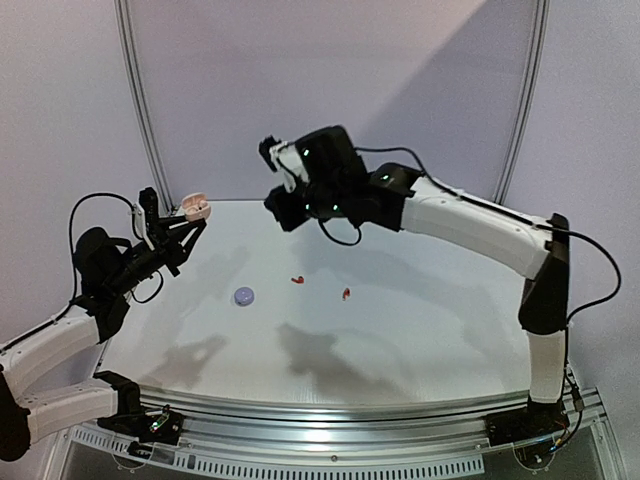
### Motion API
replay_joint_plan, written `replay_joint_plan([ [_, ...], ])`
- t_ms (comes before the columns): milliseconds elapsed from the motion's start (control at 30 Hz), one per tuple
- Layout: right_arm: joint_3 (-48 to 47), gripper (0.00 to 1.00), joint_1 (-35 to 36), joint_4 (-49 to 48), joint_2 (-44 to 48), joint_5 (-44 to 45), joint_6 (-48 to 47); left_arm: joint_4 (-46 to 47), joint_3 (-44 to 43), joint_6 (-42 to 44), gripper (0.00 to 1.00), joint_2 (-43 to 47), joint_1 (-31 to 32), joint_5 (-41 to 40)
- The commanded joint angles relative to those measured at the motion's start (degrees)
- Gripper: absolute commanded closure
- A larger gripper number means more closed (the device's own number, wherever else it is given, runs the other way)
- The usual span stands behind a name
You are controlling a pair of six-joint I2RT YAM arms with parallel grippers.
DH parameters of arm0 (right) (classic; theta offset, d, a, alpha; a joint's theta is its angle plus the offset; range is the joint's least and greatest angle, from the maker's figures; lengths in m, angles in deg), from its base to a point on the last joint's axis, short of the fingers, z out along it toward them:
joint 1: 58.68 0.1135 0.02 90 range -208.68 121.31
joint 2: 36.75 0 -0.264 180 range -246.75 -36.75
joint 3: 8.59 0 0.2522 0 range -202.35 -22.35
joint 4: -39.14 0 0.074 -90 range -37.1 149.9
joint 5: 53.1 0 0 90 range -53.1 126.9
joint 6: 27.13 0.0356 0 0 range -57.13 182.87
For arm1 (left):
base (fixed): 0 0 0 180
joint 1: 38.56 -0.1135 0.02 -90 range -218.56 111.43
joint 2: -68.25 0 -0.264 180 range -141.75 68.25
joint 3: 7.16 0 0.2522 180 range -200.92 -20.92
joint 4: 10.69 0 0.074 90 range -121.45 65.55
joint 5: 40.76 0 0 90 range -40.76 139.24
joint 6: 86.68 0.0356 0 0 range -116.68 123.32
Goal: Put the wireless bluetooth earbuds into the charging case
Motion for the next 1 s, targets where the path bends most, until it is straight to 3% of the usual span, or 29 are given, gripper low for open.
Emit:
replay_joint_plan([
  [0, -1.9, 1.0, 4.16, -13.56, 7.18, -3.32, -10.65, 7.44, -0.98, -1.65, 1.0, -1.61, -0.3, 9.73],
  [167, -4.41, 1.0, 5.9, -22.85, 6.33, -13.97, -11.06, 9.0, -2.9, -3.15, 1.0, -2.7, 0.64, 12.28],
  [400, -12.48, 1.0, 7.87, -22.61, -0.07, -20.2, -16.42, 8.36, -4.95, -4.12, 1.0, -2.69, 2.68, 14.59],
  [967, -10.3, 1.0, 8.18, -18.41, -1.53, -17.47, -17.88, 6.62, -5.76, -3.0, 1.0, -2.01, 3.95, 14.41],
])
